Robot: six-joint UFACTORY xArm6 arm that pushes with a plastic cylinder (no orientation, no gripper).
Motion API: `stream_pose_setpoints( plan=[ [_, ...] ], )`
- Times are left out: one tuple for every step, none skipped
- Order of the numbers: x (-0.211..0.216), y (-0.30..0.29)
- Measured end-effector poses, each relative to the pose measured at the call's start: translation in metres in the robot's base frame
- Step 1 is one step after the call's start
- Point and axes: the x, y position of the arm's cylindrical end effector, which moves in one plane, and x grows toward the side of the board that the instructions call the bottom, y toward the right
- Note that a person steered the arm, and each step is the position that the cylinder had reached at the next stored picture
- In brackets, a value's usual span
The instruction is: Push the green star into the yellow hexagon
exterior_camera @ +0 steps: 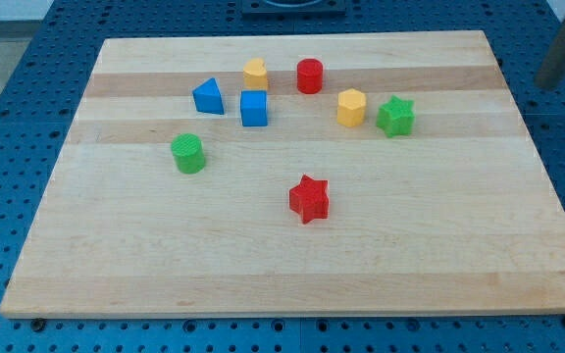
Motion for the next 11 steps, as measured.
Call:
stream_pose_setpoints(
  plan=[
    [0.047, -0.013],
    [0.075, -0.044],
    [0.084, -0.072],
    [0.083, -0.109],
    [0.080, -0.139],
    [0.080, -0.160],
    [0.072, -0.180],
    [0.058, -0.196],
    [0.054, -0.216],
    [0.051, -0.229],
    [0.037, -0.234]
  ],
)
